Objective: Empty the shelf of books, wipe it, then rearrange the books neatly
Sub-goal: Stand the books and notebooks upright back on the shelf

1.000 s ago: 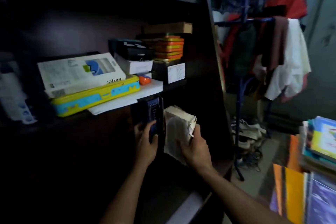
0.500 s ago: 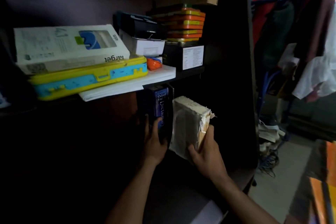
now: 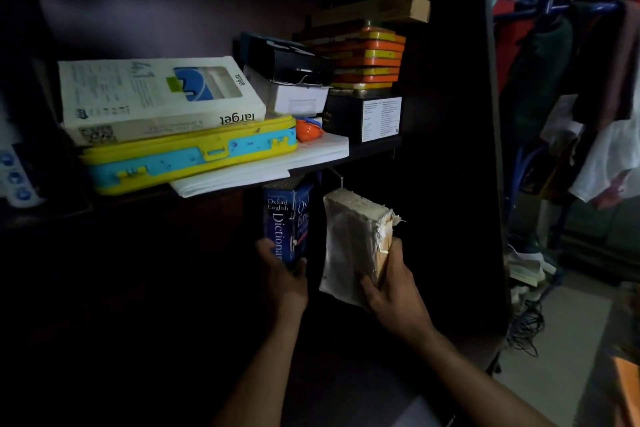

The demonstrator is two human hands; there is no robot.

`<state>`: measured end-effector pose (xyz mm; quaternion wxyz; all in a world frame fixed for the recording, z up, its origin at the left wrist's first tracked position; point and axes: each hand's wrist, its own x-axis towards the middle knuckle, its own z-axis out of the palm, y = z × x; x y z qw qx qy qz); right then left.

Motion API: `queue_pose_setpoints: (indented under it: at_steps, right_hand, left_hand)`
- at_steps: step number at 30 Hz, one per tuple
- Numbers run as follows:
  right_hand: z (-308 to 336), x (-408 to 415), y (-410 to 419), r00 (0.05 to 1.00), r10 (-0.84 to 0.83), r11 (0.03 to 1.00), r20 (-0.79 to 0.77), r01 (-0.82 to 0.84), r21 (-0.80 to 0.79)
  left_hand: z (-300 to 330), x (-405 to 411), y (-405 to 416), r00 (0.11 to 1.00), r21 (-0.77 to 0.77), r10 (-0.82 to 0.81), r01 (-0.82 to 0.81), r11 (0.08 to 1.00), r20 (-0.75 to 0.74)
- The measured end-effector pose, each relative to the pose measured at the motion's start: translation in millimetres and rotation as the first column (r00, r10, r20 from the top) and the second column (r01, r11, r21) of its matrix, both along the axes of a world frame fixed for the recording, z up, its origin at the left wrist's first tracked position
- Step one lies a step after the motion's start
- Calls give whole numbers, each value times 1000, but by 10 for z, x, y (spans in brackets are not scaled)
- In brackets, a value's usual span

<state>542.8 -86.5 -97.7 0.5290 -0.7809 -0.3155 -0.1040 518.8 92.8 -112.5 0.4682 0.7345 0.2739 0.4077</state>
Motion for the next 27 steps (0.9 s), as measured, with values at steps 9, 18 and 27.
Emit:
queue_pose_setpoints:
  at_steps: [9,18,27]
  right_hand:
    - [21,225,458,998,-66,995,18,68,-67]
    - [-3,309,531,998,-56,998,19,56,-36]
    - [-22,325,527,985,-143,971,94,158,-181]
  left_hand:
    - [-33,2,35,994,-33,78,-76,997,75]
    - [-3,-10,-15,997,65,-73,72,995,7]
    - [-56,-15,-74,994,280,-44,70,957,-98]
